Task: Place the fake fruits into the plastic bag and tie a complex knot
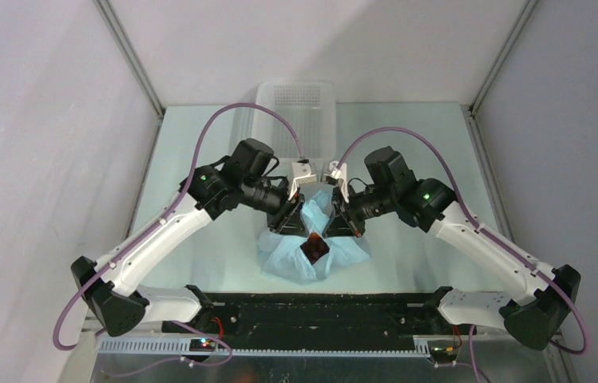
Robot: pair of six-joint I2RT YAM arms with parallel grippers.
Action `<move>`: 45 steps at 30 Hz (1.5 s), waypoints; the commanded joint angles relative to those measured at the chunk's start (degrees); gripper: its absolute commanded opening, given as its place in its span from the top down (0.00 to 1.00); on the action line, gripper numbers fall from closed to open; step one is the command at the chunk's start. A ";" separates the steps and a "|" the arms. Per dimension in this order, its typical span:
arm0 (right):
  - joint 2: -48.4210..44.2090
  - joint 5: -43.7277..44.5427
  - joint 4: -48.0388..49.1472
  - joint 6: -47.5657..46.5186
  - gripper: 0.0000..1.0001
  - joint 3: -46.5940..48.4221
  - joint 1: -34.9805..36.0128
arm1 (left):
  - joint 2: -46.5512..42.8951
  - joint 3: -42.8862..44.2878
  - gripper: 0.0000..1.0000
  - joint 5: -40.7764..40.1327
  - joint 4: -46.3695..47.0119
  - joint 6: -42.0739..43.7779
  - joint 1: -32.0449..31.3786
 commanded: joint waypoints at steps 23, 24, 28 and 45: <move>-0.31 1.33 0.41 -0.49 1.00 2.68 0.72 | 1.28 3.49 0.60 3.40 8.99 -4.13 -2.67; -0.80 1.59 0.31 -0.46 0.95 2.66 0.61 | 0.64 2.88 0.69 3.04 10.62 -4.63 -2.70; -3.15 1.72 1.20 0.34 0.71 2.02 -0.28 | -1.41 -0.57 0.87 1.86 14.66 -5.51 -2.67; -12.67 7.31 28.45 23.95 0.30 -5.10 -5.11 | -2.17 -2.44 0.91 4.47 14.23 -4.33 -2.69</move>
